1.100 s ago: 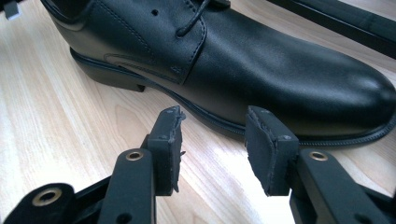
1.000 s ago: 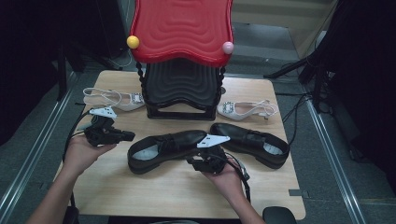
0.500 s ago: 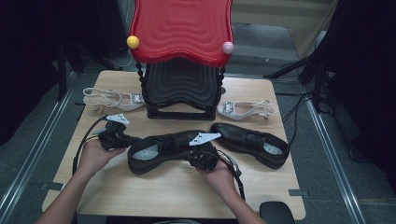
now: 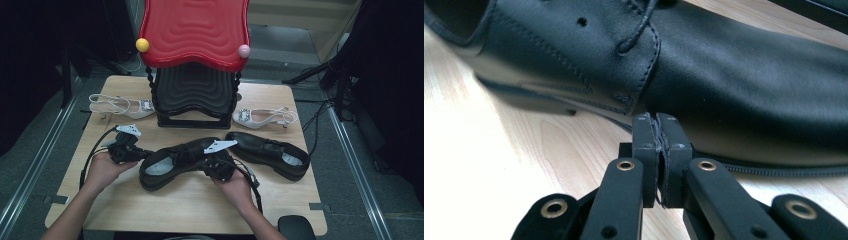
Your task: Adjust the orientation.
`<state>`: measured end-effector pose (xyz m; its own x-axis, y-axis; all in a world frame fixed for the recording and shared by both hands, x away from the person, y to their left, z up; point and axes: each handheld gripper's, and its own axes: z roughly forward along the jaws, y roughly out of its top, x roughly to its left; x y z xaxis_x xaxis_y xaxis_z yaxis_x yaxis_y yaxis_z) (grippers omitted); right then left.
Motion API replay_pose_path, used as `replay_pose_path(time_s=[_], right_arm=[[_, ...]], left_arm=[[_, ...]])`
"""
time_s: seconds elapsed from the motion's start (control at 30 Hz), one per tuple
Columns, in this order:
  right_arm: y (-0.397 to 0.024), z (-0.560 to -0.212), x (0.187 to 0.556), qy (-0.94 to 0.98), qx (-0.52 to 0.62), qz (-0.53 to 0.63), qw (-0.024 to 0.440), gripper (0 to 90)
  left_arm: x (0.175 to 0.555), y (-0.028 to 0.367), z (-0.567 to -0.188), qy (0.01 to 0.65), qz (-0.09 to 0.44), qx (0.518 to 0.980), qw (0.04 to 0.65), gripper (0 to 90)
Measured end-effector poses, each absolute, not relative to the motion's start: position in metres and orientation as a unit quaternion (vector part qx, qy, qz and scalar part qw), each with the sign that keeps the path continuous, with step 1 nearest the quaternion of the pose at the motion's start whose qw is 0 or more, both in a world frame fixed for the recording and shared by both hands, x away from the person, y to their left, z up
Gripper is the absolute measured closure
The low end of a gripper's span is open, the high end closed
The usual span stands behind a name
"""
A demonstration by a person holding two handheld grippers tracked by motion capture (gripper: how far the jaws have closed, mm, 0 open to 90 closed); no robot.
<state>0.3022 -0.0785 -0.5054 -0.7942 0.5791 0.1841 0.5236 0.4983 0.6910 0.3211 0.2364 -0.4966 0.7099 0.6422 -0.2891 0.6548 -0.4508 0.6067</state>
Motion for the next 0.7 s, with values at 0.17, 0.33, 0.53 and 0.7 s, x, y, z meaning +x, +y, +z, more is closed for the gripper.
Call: replay_pose_path(time_s=[0.17,0.33,0.53,0.7], right_arm=[[-0.084,-0.505,0.305,0.858,0.331,0.393,0.023,89.2],[-0.087,-0.504,0.306,0.857,0.336,0.39,0.03,90.0],[-0.094,-0.503,0.308,0.853,0.346,0.389,0.03,90.0],[-0.098,-0.502,0.31,0.851,0.354,0.387,0.03,90.0]], left_arm=[[0.319,0.228,-0.497,0.379,-0.02,0.85,0.366,89.9],[0.314,0.216,-0.499,0.368,-0.025,0.856,0.364,90.0],[0.309,0.207,-0.5,0.36,-0.032,0.858,0.366,90.0],[0.305,0.201,-0.502,0.356,-0.044,0.856,0.373,90.0]])
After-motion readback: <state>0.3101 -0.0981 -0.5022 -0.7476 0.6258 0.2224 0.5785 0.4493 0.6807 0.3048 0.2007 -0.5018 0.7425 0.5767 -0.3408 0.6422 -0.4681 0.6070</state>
